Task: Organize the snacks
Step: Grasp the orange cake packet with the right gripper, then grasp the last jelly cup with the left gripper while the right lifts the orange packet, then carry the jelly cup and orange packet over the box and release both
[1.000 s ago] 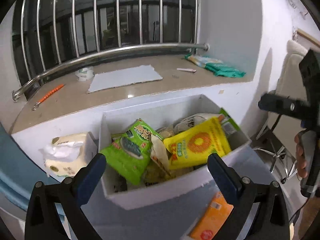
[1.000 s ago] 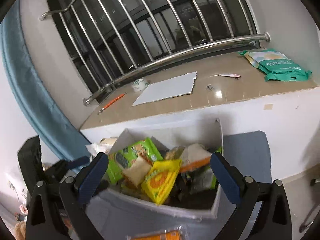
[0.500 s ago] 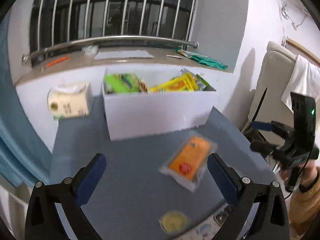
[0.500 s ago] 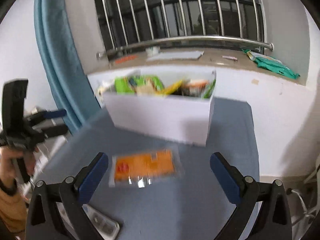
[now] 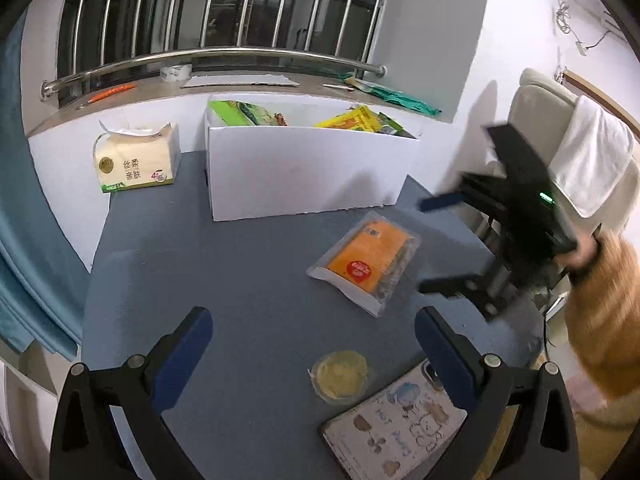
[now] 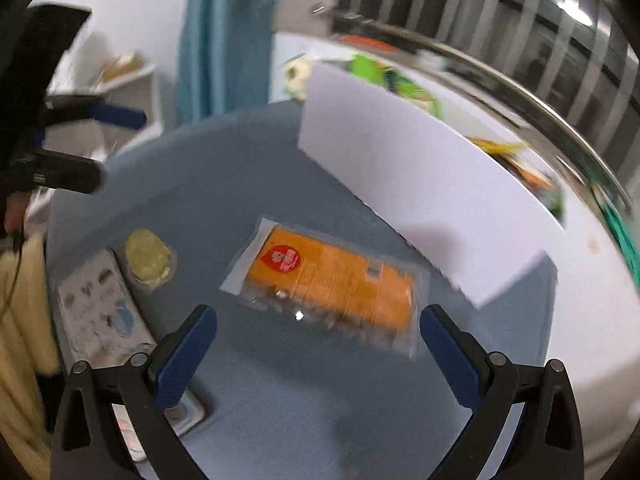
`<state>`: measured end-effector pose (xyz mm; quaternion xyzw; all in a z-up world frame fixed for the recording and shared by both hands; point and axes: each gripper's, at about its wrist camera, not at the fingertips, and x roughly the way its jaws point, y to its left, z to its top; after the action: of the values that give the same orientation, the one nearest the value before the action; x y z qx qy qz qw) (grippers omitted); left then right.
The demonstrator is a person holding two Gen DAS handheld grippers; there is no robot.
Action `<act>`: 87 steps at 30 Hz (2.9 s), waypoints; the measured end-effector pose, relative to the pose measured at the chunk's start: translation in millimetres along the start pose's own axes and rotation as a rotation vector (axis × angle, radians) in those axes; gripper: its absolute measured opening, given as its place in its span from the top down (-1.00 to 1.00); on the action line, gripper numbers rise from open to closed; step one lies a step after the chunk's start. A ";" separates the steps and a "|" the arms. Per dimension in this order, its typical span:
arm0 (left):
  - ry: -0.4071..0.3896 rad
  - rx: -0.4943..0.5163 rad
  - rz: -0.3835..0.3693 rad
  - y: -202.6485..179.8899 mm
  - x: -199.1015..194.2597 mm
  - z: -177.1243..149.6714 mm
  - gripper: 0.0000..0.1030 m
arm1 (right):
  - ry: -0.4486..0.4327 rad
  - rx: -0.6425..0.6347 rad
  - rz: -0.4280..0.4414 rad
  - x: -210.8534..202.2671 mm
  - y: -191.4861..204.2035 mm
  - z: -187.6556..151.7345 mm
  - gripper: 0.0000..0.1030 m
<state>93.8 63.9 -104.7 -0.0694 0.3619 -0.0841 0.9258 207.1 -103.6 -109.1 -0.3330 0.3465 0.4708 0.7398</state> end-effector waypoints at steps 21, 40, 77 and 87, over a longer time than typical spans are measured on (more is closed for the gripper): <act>0.033 -0.034 -0.030 18.3 -1.7 -19.8 -1.00 | 0.221 -0.541 0.241 75.8 -17.3 35.5 -1.00; 0.076 -0.054 -0.027 10.4 14.7 -24.4 -1.00 | 0.194 -0.134 0.246 50.7 -55.1 8.7 -0.12; 0.095 0.069 0.029 -22.4 29.9 3.8 0.30 | -0.290 0.709 0.034 -101.0 -7.4 -91.5 -0.12; -0.136 0.066 0.011 -13.8 5.3 125.3 0.30 | -0.408 0.736 0.003 -116.6 -56.0 -27.8 -0.12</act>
<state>181.6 57.8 -14.3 -0.0424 0.2957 -0.0861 0.9504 216.6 -199.5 -18.3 0.0540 0.3385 0.3732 0.8621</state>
